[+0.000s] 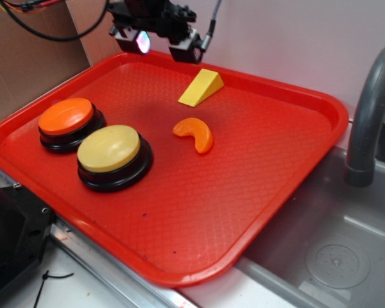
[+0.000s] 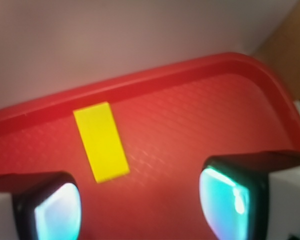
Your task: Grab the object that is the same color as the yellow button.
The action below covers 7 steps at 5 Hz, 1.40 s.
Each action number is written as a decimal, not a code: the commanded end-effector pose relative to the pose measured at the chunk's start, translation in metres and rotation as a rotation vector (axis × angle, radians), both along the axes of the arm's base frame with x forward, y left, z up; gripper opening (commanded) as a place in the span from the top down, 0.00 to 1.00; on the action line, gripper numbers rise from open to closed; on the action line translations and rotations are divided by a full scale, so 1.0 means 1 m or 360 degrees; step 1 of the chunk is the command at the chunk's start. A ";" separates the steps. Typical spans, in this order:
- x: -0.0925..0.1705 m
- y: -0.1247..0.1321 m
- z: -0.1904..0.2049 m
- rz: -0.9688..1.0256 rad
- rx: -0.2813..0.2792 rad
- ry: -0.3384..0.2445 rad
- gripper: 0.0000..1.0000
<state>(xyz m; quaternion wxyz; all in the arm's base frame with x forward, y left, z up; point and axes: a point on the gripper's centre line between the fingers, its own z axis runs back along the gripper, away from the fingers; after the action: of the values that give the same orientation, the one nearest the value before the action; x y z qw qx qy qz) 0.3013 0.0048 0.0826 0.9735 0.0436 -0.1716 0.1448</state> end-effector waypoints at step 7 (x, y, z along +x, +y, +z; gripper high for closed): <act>0.056 0.001 -0.050 -0.0071 -0.0028 0.0032 1.00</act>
<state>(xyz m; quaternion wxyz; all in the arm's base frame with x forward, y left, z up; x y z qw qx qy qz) 0.3433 0.0056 0.0186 0.9822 0.0380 -0.1335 0.1267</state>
